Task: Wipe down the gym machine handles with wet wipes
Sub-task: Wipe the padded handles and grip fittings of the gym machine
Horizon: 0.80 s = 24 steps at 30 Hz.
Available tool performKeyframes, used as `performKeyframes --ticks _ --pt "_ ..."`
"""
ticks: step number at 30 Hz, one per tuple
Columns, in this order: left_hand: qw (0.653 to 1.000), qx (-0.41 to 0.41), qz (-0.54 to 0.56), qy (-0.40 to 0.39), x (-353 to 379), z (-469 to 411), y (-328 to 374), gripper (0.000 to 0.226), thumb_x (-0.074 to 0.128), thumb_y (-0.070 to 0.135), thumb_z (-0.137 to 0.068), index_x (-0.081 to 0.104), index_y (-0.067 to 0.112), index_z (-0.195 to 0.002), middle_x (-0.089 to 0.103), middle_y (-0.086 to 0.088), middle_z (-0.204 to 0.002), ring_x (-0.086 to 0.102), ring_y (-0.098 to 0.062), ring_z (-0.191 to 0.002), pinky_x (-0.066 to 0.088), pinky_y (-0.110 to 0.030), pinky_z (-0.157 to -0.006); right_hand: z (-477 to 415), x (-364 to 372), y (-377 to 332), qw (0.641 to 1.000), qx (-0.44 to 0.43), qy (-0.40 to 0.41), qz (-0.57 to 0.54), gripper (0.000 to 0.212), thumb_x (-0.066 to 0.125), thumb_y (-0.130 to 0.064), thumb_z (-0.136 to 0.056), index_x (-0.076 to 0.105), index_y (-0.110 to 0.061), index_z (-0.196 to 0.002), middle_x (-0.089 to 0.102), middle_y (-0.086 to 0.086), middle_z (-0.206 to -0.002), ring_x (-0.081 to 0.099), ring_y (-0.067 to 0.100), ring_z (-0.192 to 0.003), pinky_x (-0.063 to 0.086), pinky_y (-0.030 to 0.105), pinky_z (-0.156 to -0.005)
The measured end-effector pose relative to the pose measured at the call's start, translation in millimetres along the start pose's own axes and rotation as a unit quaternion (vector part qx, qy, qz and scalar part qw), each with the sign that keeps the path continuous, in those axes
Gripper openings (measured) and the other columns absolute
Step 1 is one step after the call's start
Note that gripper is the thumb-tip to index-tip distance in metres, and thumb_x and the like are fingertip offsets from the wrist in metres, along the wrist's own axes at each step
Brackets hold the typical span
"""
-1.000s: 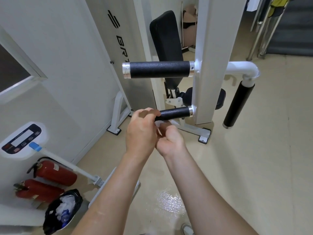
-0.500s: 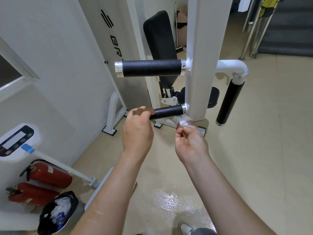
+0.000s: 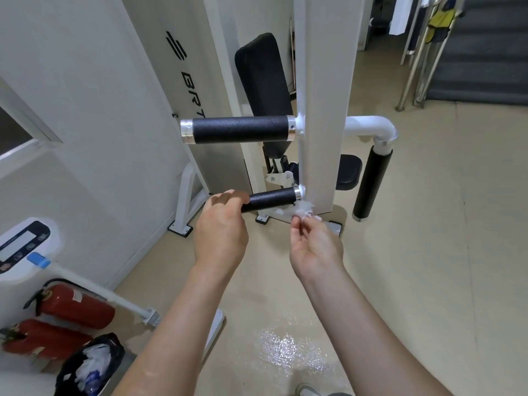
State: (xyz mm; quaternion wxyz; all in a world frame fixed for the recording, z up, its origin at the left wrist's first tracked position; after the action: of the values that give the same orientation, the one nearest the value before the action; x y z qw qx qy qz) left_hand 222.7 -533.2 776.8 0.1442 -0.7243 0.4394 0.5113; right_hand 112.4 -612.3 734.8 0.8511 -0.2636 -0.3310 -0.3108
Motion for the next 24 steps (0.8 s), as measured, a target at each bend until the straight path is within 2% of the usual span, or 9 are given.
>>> performKeyframes --ticks 3,6,10,12,16,20,22,24 --pt "1.0 -0.004 -0.002 -0.005 -3 3 3 0.034 0.053 -0.005 -0.081 0.063 0.01 -0.11 0.066 -0.011 -0.111 0.055 -0.034 -0.096 0.047 -0.038 -0.07 -2 9 9 0.999 0.01 0.015 -0.032 0.018 0.049 0.014 -0.089 0.054 0.001 -0.079 0.057 0.012 -0.085 0.056 0.018 -0.076 0.05 0.032 -0.092" --pt "1.0 -0.005 -0.003 -0.014 -1 4 0 0.037 0.05 -0.006 -0.081 0.062 0.008 -0.113 0.065 -0.011 -0.115 0.056 -0.033 -0.099 0.048 -0.039 -0.074 -9 18 19 0.999 0.025 0.018 -0.028 0.021 0.047 0.015 -0.088 0.054 -0.001 -0.076 0.056 0.01 -0.082 0.054 0.017 -0.075 0.052 0.031 -0.09" --pt "1.0 -0.001 0.017 -0.012 0 0 -4 0.042 0.049 -0.009 -0.077 0.062 0.009 -0.112 0.064 -0.009 -0.117 0.056 -0.032 -0.101 0.047 -0.038 -0.08 -16 20 28 0.997 0.064 0.014 0.029 0.02 0.048 0.019 -0.084 0.058 0.002 -0.09 0.057 0.012 -0.08 0.055 0.018 -0.068 0.057 0.022 -0.061" --pt "1.0 0.001 0.025 -0.012 0 -1 -3 0.044 0.048 -0.01 -0.076 0.063 0.009 -0.113 0.064 -0.009 -0.119 0.055 -0.032 -0.105 0.048 -0.039 -0.083 -17 19 24 0.997 0.063 0.016 0.029 0.018 0.051 0.019 -0.084 0.057 0.002 -0.087 0.058 0.016 -0.085 0.057 0.02 -0.068 0.058 0.023 -0.056" --pt "0.999 -0.002 0.034 -0.007 -4 0 0 0.045 0.049 -0.01 -0.074 0.064 0.01 -0.111 0.065 -0.008 -0.118 0.056 -0.031 -0.105 0.049 -0.038 -0.082 -22 14 12 0.998 0.018 0.054 -0.003 0.02 0.054 0.02 -0.082 0.055 0.0 -0.083 0.059 0.016 -0.098 0.058 0.021 -0.075 0.055 0.029 -0.075" --pt "0.999 0.003 0.043 -0.009 -4 3 0 0.045 0.049 -0.011 -0.072 0.063 0.008 -0.11 0.064 -0.008 -0.117 0.056 -0.031 -0.105 0.049 -0.037 -0.083 -20 20 15 0.996 0.001 0.09 -0.016 0.027 0.053 0.019 -0.082 0.049 -0.007 -0.075 0.053 0.007 -0.085 0.055 0.018 -0.072 0.054 0.034 -0.088" --pt "0.999 0.002 0.047 -0.01 -4 2 -2 0.046 0.049 -0.012 -0.07 0.063 0.006 -0.11 0.064 -0.008 -0.117 0.056 -0.031 -0.107 0.049 -0.037 -0.085 -21 23 16 0.997 0.014 0.069 -0.032 0.024 0.05 0.019 -0.082 0.05 -0.005 -0.077 0.054 0.009 -0.085 0.056 0.021 -0.077 0.052 0.039 -0.093" --pt "0.999 0.004 0.048 -0.011 -3 2 -2 0.047 0.048 -0.012 -0.069 0.063 0.005 -0.11 0.064 -0.009 -0.118 0.056 -0.032 -0.108 0.05 -0.038 -0.086 -19 24 16 0.998 0.043 0.003 -0.038 0.017 0.044 0.011 -0.086 0.053 -0.002 -0.083 0.056 0.013 -0.087 0.057 0.026 -0.083 0.048 0.042 -0.097"
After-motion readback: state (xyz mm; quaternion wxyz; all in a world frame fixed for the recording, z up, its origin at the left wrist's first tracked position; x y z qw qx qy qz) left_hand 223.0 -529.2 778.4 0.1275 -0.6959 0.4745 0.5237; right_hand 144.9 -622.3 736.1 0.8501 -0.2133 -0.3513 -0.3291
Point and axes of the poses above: each hand's wrist, its own z-axis away from the middle knuckle, its own x-axis out of the palm, y = z × x, the point moved 4 cm from there along -z, towards the middle knuckle
